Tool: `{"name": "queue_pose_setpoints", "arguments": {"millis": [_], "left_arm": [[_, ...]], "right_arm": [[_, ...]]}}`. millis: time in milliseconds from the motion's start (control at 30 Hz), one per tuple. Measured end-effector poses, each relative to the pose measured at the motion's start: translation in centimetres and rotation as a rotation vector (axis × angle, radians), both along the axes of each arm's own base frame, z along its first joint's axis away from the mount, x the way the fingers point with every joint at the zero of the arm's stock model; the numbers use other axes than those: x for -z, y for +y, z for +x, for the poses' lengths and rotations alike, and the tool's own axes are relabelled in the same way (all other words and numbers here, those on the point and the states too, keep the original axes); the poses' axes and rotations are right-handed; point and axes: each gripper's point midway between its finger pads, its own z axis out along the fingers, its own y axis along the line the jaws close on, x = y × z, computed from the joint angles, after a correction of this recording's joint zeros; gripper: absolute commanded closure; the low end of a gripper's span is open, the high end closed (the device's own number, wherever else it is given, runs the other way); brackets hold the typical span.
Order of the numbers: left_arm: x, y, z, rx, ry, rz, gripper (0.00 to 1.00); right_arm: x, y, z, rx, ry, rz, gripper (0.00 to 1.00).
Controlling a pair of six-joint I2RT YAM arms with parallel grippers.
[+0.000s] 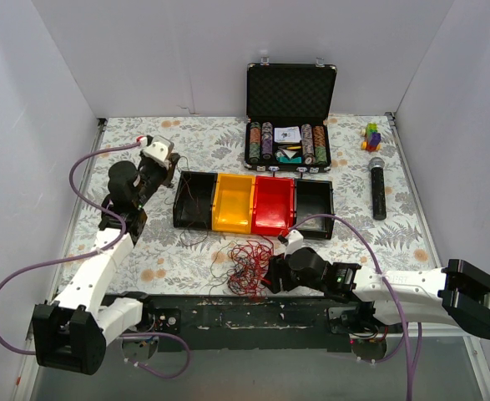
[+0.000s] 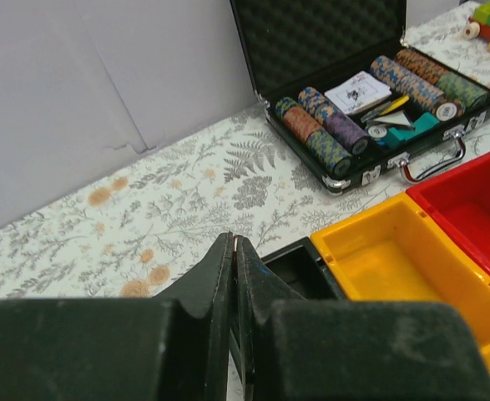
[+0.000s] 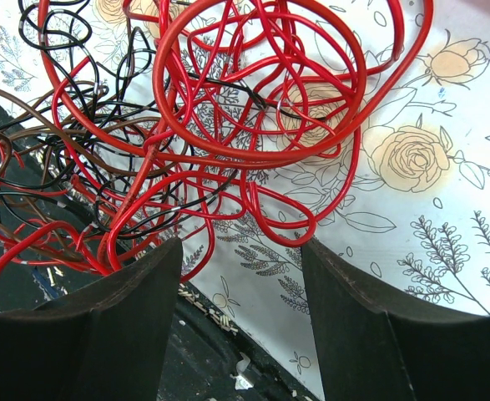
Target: Untangle the cables
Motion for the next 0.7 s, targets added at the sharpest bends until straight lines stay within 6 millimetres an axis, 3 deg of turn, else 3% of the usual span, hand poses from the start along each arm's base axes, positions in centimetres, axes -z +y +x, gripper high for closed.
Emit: {"name": "queue_pose_setpoints", "arguments": {"millis": [200, 433, 500, 600, 700], "left_arm": [[3.9, -0.5, 1.3, 0.006, 0.110, -0.011, 1.00], [6.5, -1.3, 1.7, 0.035, 0.187, -0.032, 1.00], [7.1, -1.5, 1.6, 0.040, 0.196, -0.030, 0.79], [8.5, -1.5, 1.8, 0.040, 0.229, -0.015, 0.70], [10.9, -1.3, 2.1, 0.024, 0.295, 0.007, 0.47]], "right_arm": [[0.0, 0.0, 0.0, 0.001, 0.000, 0.001, 0.32], [-0.1, 0.0, 0.0, 0.001, 0.001, 0.001, 0.32], [-0.1, 0.0, 0.0, 0.002, 0.001, 0.000, 0.32], [-0.1, 0.0, 0.0, 0.001, 0.001, 0.000, 0.32], [-0.1, 0.0, 0.0, 0.003, 0.002, -0.002, 0.32]]}}
